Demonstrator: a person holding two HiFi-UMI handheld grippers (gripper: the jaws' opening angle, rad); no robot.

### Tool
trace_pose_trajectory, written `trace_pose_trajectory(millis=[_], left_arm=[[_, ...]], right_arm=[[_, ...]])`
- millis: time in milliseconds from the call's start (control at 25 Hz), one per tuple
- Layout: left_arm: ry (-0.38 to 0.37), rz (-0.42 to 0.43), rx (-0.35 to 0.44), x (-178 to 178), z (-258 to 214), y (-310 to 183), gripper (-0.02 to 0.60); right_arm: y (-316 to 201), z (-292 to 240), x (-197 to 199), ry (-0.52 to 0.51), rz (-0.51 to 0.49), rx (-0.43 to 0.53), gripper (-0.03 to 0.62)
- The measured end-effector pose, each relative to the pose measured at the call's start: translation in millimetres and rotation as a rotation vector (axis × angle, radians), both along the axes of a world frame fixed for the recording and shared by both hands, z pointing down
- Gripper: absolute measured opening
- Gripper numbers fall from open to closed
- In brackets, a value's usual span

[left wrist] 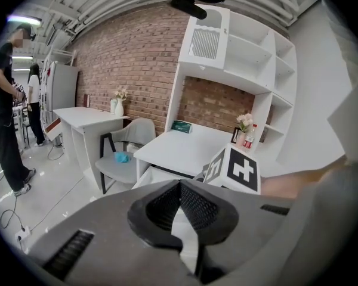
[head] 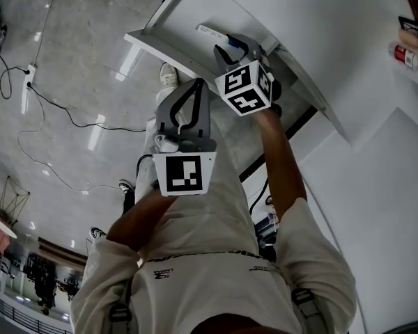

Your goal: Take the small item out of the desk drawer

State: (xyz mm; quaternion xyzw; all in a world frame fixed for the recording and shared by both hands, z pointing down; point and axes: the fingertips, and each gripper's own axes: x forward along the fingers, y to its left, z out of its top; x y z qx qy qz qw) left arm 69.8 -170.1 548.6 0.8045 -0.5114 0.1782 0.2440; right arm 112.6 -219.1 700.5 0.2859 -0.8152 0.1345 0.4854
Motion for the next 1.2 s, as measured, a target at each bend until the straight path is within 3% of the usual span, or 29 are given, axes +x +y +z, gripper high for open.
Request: trace_pose_trajectory(millis=[520,1200], left_arm=[[-0.029,-0.005,-0.007,-13.9,16.5,-7.5,-0.003],[-0.026,0.001,-0.012,-17.4,20.7,-8.7,-0.003]], right_arm=[[-1.8,74.1,-1.9,0.174,-0.250,-0.052,0.172],[0.2,116.0,-0.2,0.229,-0.280,-0.114,0.156]])
